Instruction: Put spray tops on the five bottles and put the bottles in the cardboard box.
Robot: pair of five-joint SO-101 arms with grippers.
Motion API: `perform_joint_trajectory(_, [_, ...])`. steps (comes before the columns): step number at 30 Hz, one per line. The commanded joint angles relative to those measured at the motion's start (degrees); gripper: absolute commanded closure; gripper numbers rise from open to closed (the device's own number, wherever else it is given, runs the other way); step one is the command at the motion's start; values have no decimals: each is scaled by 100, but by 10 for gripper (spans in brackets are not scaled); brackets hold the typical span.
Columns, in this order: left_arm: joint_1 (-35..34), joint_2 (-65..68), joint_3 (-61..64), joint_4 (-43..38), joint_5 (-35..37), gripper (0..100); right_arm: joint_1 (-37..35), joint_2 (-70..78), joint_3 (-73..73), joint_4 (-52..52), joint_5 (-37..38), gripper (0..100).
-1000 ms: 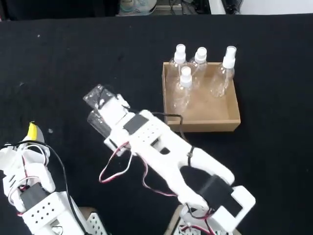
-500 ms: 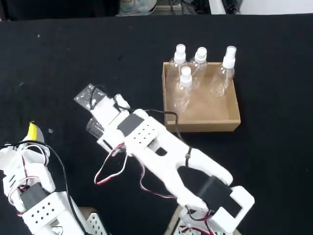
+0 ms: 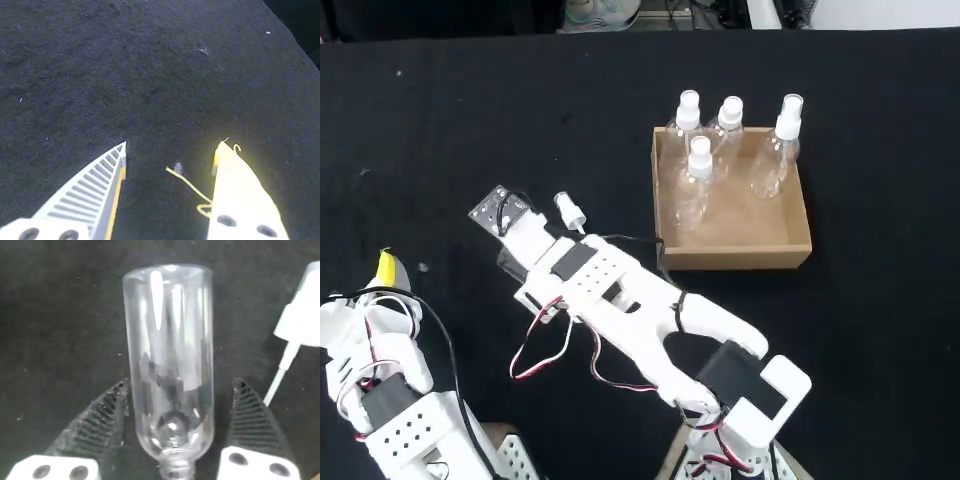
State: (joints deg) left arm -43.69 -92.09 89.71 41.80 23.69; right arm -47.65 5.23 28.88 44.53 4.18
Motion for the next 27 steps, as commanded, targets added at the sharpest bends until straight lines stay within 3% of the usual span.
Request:
perform_joint_trajectory(1, [-13,-44,-338,-123,62,730,9,-57,-154,308,26,796])
perform_joint_trajectory(4, [-13,-44,-338,-123,62,730,202,-75,-198,501,26,974])
perform_joint_trajectory(5, [-13,-44,-338,-123,62,730,299,-145,-224,580,26,992])
perform_joint_trajectory(9, [-13,-44,-338,-123,62,730,677,-1015,-365,1565,26,989])
perform_joint_trajectory(15, [-4,-44,-338,-123,62,730,1345,-2914,-936,3903,53,981])
perform_joint_trajectory(20, [-4,-44,-338,-123,62,730,2611,-3371,-1385,5503,1275,980])
perform_joint_trajectory(27, [-4,-44,-338,-123,62,730,5046,-3301,-998,5644,3385,983])
